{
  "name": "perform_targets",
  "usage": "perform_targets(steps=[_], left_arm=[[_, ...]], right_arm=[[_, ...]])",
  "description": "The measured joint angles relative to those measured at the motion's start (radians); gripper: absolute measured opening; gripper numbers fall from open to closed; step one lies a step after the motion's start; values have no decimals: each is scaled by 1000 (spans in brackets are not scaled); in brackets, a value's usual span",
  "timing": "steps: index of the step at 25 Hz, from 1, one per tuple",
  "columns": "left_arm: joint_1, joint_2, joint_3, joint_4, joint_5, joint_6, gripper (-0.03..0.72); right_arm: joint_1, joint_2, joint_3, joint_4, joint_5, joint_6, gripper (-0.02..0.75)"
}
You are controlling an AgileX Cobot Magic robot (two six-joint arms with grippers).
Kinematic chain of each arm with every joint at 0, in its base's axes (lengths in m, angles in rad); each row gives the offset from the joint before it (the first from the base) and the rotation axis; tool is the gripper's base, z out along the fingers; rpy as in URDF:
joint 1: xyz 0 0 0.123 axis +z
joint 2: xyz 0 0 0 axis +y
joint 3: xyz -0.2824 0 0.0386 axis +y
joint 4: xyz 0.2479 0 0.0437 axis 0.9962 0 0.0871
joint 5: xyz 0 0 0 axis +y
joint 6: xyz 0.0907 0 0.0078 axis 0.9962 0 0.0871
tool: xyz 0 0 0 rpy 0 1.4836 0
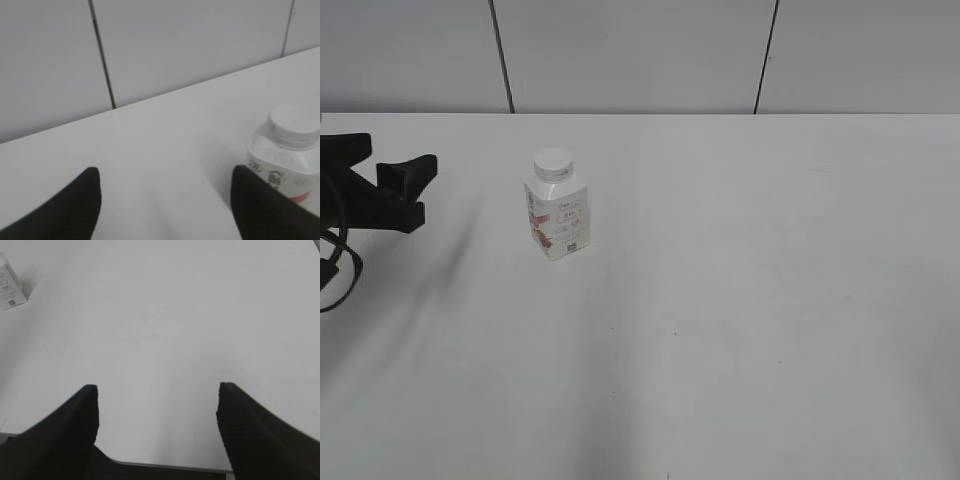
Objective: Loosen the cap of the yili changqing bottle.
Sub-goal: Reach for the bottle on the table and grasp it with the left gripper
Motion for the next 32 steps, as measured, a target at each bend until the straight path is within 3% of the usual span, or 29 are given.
perform_targets(steps=[4,9,13,20,24,32], left_arm=[[0,113,0,113,-167,-24,499],[0,248,-4,316,-293,-30,499],[0,343,-55,406,-334,-40,499],[0,439,-133,385,-341,-55,510],[0,459,-174,378,-343,-120,581],[-19,521,-292,464,-345,-136,607]], right_arm=[[0,0,0,0,0,0,582],[0,0,0,0,0,0,582],[0,0,0,0,0,0,582],[0,0,0,0,0,0,582],[0,0,0,0,0,0,582],[0,0,0,0,0,0,582]])
